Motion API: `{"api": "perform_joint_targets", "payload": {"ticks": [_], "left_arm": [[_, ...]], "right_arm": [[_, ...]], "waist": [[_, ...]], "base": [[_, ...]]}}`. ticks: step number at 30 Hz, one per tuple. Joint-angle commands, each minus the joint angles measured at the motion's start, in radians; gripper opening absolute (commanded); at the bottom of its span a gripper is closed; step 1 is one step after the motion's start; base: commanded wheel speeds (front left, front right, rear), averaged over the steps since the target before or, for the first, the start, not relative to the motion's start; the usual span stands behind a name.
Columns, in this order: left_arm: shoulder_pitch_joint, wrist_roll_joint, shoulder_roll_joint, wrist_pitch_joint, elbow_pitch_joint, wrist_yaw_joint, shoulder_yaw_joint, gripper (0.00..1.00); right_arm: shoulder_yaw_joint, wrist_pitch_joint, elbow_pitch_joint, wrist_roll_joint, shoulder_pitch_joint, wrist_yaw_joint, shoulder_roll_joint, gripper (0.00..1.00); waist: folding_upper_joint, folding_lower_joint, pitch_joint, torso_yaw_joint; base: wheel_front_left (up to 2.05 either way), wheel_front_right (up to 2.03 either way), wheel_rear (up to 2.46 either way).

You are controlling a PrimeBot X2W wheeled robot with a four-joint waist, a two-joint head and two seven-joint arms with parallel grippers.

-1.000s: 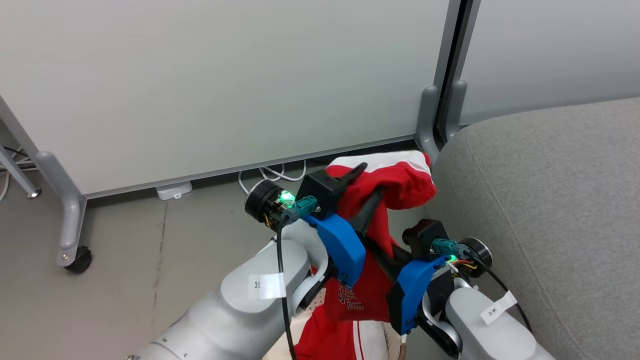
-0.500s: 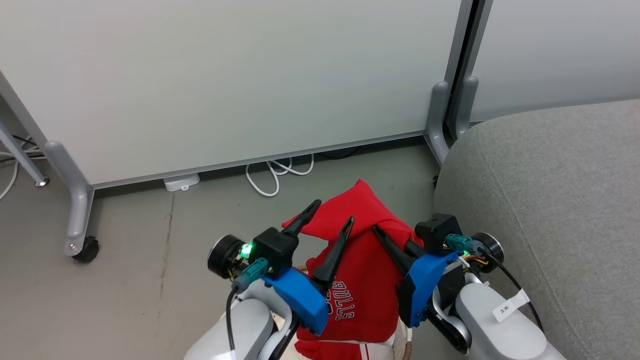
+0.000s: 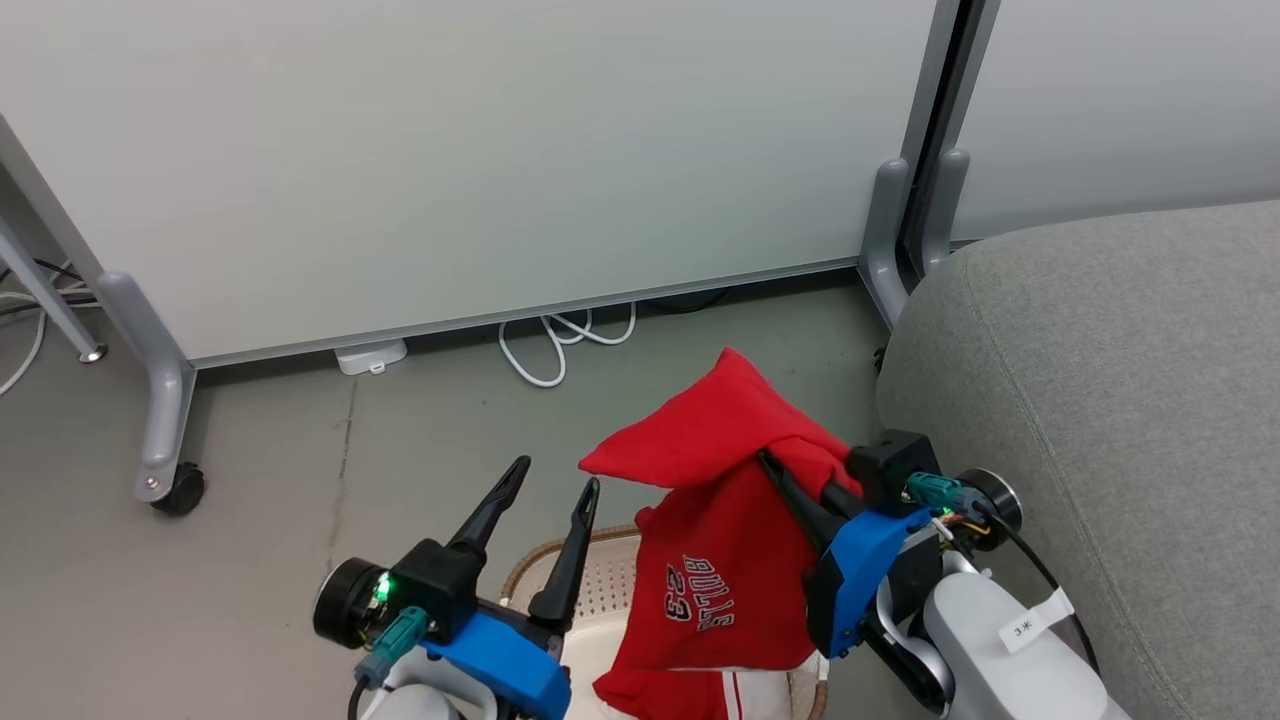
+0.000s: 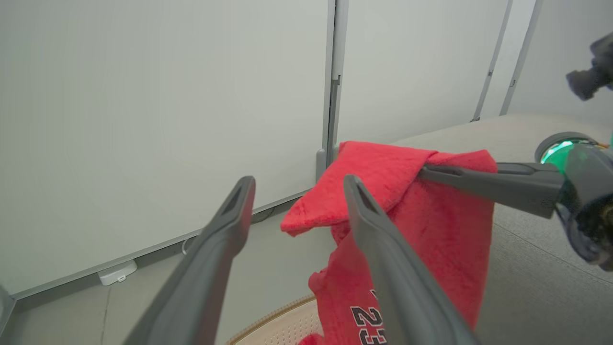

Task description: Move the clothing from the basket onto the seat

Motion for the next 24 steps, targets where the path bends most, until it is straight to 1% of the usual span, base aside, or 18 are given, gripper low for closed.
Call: {"api": "perform_joint_targets", "payload": {"ticks": [1,6,10,18,24], "left_arm": [[0.013,0.008,-0.003,-0.005,-0.004,-0.001,0.013,1.00],[0.060,0.042,-0.017,-0.005,-0.004,-0.013,0.079,1.00],[0.080,0.063,-0.031,-0.005,-0.005,-0.020,0.113,1.00],[0.090,0.088,-0.047,-0.005,-0.006,-0.028,0.147,1.00],[0.095,0.095,-0.054,-0.005,-0.005,-0.028,0.153,1.00]], "right_arm": [[-0.004,0.003,-0.006,-0.005,0.012,0.000,-0.004,0.00],[-0.016,0.011,-0.023,-0.011,0.026,0.000,-0.007,0.00],[-0.025,0.019,-0.036,-0.016,0.031,0.000,-0.009,0.00],[-0.034,0.032,-0.053,-0.024,0.047,0.000,-0.007,0.00],[-0.032,0.035,-0.060,-0.022,0.054,0.000,-0.007,0.00]], "waist": [[0.0000,0.0000,0.000,-0.001],[0.0000,0.0000,0.003,-0.002],[0.0000,0.0000,0.004,0.000],[0.0000,0.0000,0.002,0.000],[0.0000,0.0000,0.001,-0.010]], "base": [[0.00,0.00,0.00],[0.00,0.00,0.00],[0.00,0.00,0.00],[0.00,0.00,0.00],[0.00,0.00,0.00]]}}
